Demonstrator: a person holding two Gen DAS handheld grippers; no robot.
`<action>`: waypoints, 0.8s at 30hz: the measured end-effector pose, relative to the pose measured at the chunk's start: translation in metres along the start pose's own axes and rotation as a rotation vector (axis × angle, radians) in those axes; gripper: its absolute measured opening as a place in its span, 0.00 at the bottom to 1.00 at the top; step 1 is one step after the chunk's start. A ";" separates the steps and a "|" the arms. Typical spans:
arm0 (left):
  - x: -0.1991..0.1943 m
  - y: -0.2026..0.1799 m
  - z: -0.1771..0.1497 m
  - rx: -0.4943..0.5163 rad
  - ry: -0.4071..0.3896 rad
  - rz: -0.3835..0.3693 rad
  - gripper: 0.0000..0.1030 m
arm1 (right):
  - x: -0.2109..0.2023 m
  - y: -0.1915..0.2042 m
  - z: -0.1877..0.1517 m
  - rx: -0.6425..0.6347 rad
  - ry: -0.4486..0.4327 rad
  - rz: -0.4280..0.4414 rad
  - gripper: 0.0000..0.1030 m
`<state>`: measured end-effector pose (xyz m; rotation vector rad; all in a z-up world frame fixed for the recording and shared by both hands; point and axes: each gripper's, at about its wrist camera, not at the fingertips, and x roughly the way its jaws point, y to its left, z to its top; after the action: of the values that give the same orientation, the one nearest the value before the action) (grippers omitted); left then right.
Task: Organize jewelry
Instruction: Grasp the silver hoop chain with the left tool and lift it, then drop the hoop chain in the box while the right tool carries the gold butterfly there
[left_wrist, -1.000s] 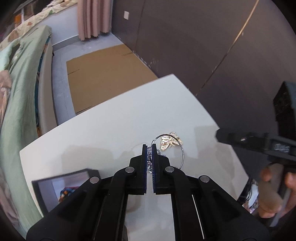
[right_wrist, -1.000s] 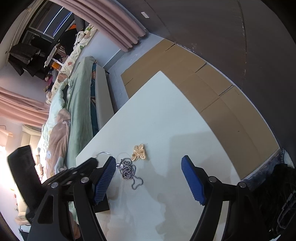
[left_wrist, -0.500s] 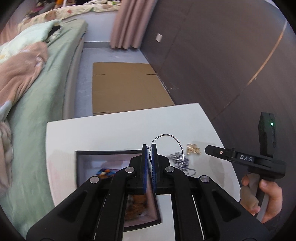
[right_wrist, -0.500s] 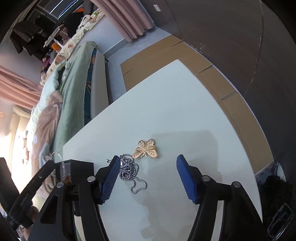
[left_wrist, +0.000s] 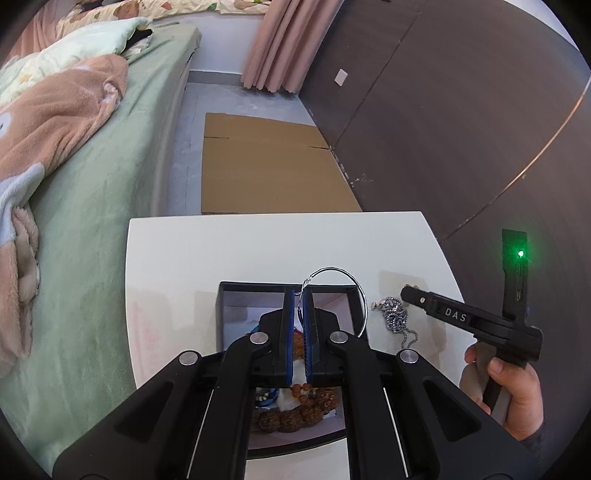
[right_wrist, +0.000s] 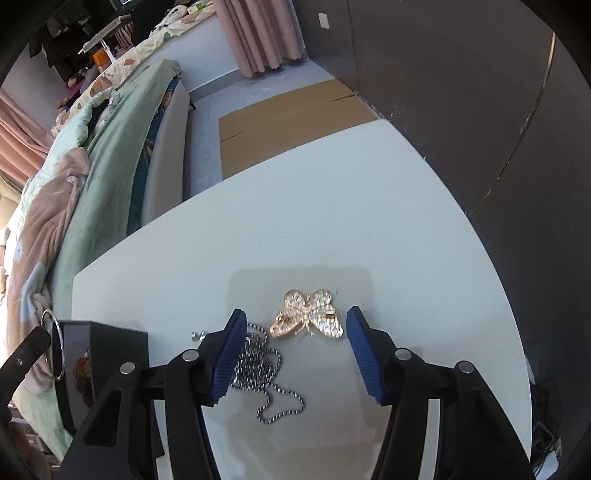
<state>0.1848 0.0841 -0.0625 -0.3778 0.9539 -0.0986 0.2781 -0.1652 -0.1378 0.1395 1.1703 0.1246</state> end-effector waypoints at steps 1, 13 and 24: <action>0.000 0.001 0.000 0.000 0.002 0.000 0.05 | 0.001 0.002 0.000 -0.005 -0.005 -0.012 0.54; 0.002 0.006 -0.007 -0.009 0.040 -0.018 0.25 | 0.000 0.013 -0.004 -0.075 -0.009 -0.106 0.38; -0.030 0.010 -0.014 -0.024 -0.045 0.002 0.68 | -0.058 0.014 -0.014 -0.015 -0.115 0.123 0.39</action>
<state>0.1558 0.0972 -0.0501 -0.3997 0.9115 -0.0768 0.2420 -0.1608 -0.0881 0.2036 1.0457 0.2309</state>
